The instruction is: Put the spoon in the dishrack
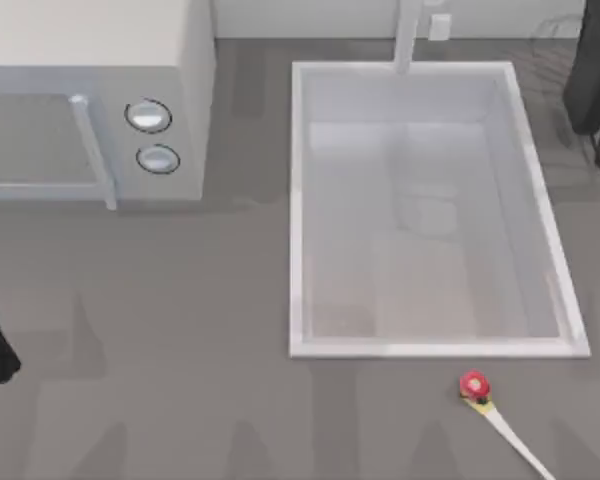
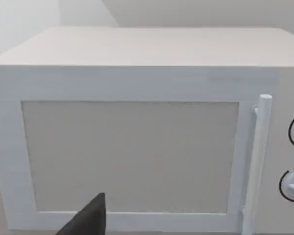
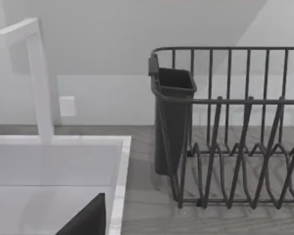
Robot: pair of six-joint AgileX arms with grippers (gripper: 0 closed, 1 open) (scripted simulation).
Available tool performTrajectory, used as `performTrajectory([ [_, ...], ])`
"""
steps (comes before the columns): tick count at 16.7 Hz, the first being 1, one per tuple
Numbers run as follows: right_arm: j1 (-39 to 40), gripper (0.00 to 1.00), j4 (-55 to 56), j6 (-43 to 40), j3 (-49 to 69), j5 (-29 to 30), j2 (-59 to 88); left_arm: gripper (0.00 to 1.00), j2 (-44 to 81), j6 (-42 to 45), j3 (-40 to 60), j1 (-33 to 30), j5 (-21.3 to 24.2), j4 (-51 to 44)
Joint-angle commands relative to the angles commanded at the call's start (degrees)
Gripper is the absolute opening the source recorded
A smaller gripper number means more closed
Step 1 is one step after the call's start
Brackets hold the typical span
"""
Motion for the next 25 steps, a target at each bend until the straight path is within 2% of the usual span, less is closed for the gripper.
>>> performTrajectory([
  [3, 0.4, 1.00, -0.6, 0.0, 0.6, 0.0, 0.7, 1.00, 0.0, 0.0, 0.0, 0.0, 0.0, 0.0],
  [7, 4.9, 1.00, -7.9, 0.6, 7.8, -0.1, 9.3, 1.00, 0.0, 0.0, 0.0, 0.0, 0.0, 0.0],
  [18, 26.5, 1.00, -45.1, 2.7, 41.2, 0.0, 64.5, 1.00, 0.0, 0.0, 0.0, 0.0, 0.0, 0.0],
  [22, 32.5, 1.00, -55.1, 3.4, 50.6, -0.2, 79.0, 1.00, 0.0, 0.0, 0.0, 0.0, 0.0, 0.0],
  [25, 35.0, 1.00, -59.0, 3.6, 54.6, -0.2, 84.4, 1.00, 0.0, 0.0, 0.0, 0.0, 0.0, 0.0],
])
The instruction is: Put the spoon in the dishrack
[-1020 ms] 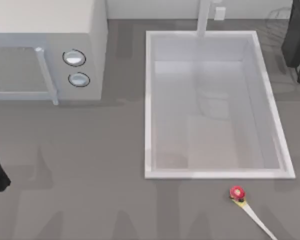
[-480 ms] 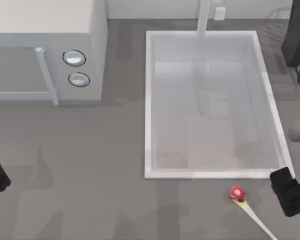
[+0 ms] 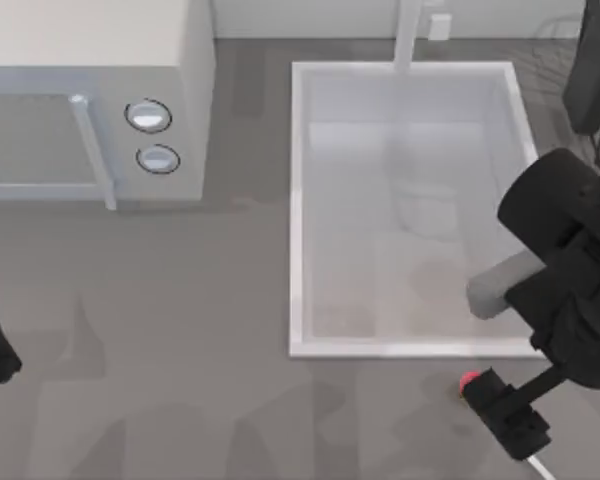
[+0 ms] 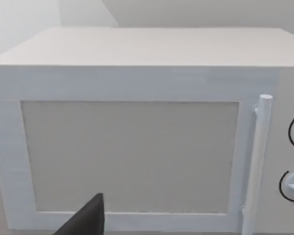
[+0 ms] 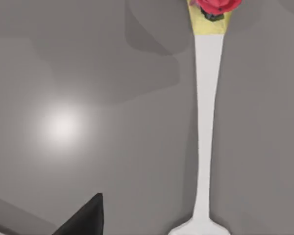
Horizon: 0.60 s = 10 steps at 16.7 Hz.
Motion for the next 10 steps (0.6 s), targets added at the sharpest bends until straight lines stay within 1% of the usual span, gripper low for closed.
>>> performTrajectory([
  [7, 0.2, 1.00, -0.4, 0.0, 0.4, 0.0, 0.8, 1.00, 0.0, 0.0, 0.0, 0.0, 0.0, 0.0],
  [10, 0.3, 1.00, 3.7, 0.0, -2.0, 0.0, 2.8, 1.00, 0.0, 0.0, 0.0, 0.0, 0.0, 0.0],
])
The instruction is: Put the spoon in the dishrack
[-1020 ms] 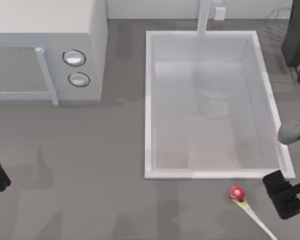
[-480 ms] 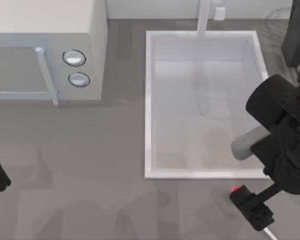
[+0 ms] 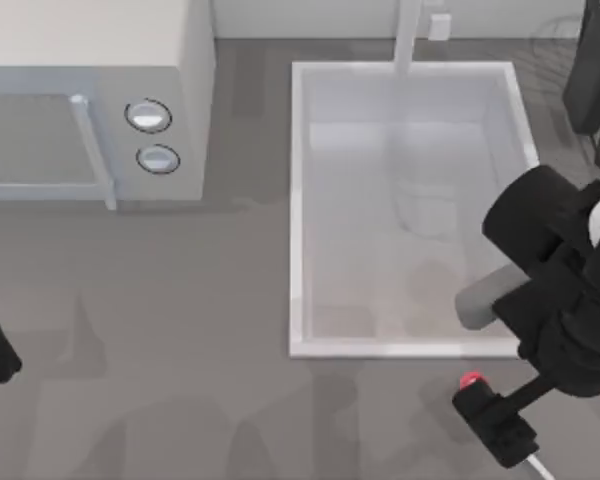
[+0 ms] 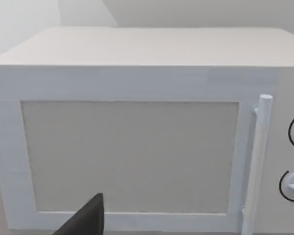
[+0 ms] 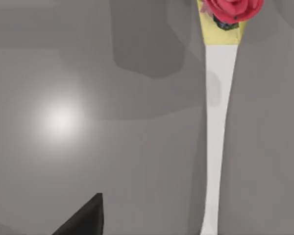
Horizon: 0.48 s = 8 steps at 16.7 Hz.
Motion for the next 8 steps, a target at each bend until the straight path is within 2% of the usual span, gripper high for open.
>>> performTrajectory([
  [5, 0.2, 1.00, 15.5, 0.3, -7.7, 0.0, 7.1, 1.00, 0.0, 0.0, 0.0, 0.0, 0.0, 0.0],
  [8, 0.4, 1.00, 20.9, 0.5, -10.7, 0.0, 9.9, 1.00, 0.0, 0.0, 0.0, 0.0, 0.0, 0.0],
])
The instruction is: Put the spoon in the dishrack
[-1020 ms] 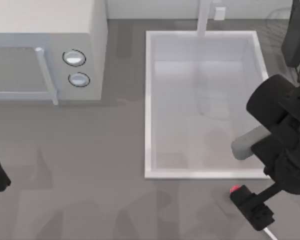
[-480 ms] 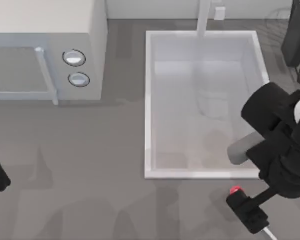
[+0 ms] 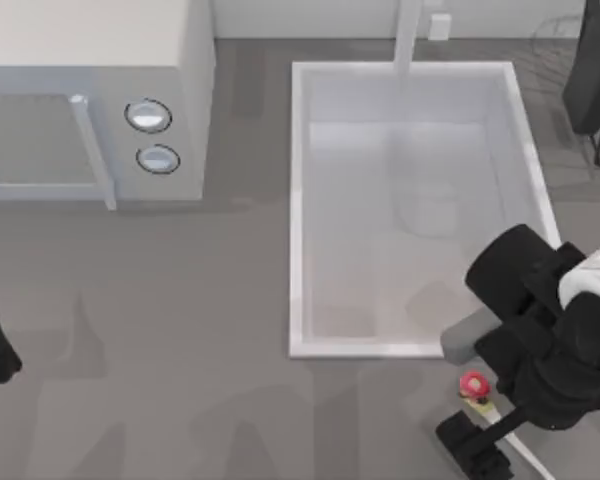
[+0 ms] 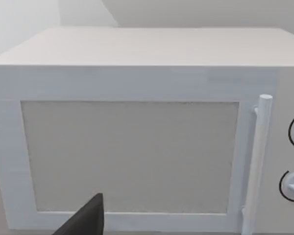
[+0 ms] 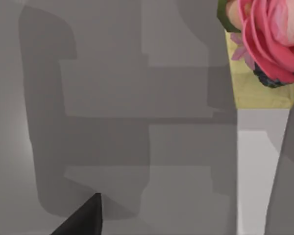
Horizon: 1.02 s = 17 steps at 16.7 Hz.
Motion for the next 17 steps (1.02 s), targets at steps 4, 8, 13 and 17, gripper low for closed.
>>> performTrajectory([
  [4, 0.0, 1.00, 0.6, 0.0, -0.4, 0.0, 0.3, 1.00, 0.0, 0.0, 0.0, 0.0, 0.0, 0.0],
  [8, 0.0, 0.77, 0.6, 0.0, -0.4, 0.0, 0.3, 1.00, 0.0, 0.0, 0.0, 0.0, 0.0, 0.0],
  [13, 0.0, 0.40, 0.6, 0.0, -0.4, 0.0, 0.3, 1.00, 0.0, 0.0, 0.0, 0.0, 0.0, 0.0],
  [17, 0.0, 0.10, 0.6, 0.0, -0.4, 0.0, 0.3, 1.00, 0.0, 0.0, 0.0, 0.0, 0.0, 0.0],
])
